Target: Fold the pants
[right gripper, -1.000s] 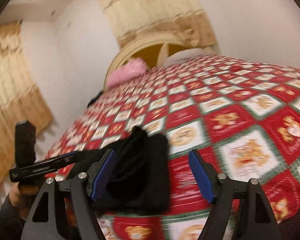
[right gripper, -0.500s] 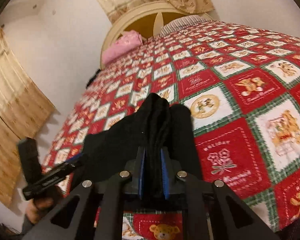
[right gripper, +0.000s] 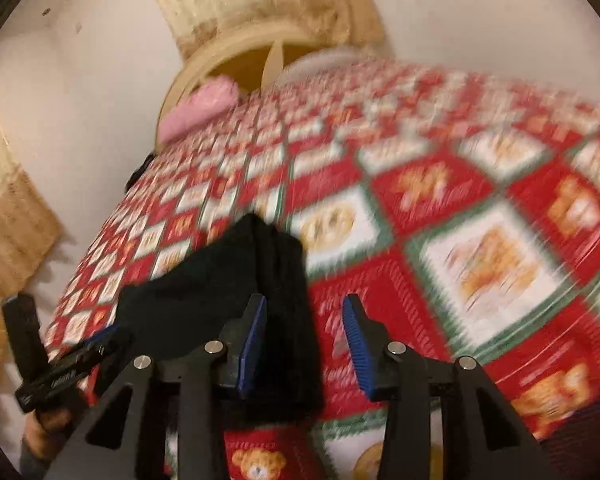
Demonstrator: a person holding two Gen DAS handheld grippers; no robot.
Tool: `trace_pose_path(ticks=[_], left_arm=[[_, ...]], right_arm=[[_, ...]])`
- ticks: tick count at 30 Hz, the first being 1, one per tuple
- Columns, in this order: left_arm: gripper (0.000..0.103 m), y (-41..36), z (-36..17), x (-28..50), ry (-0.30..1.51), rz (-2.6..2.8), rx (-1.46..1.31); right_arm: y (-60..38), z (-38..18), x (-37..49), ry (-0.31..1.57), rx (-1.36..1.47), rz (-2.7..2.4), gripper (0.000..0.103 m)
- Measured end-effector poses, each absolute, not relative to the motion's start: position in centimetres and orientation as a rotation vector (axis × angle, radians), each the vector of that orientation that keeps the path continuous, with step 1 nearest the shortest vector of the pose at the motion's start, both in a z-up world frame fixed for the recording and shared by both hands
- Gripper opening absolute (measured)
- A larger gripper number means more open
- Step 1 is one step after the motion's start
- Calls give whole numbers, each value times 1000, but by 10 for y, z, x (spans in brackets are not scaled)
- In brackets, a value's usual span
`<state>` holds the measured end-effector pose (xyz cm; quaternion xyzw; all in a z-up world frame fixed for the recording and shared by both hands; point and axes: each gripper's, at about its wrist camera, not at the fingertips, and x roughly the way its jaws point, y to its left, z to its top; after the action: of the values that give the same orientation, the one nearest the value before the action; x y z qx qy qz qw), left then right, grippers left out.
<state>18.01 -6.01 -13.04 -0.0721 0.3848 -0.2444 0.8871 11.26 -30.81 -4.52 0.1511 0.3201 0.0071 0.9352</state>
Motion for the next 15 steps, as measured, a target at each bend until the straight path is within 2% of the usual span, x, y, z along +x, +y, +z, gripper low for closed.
trace_pose_path(ticks=[1,3,5,7,9,12,15], left_arm=[[79,-61,-131,180,801,-509,-148],[79,-62,-131,179,803,-505,-140],[79,-62,-131,179,805,-504,-140],[84,-61,-132,179,810,-498,-137],[94,-60,-132,179,811,-484,-131],[94,-59,-135,180,819,-483,-124],[94,-58,-138,181,824,-482,-124]], right_arm=[[-301,-37,113,629,289,45,42],[-283,-26,119,602,244,134,53],[-263,-24,126,598,211,240,57],[-245,-29,136,602,158,273,57],[-237,-41,149,634,103,219,57],[-252,-68,172,763,165,152,57],[-275,-78,173,774,265,195,57]])
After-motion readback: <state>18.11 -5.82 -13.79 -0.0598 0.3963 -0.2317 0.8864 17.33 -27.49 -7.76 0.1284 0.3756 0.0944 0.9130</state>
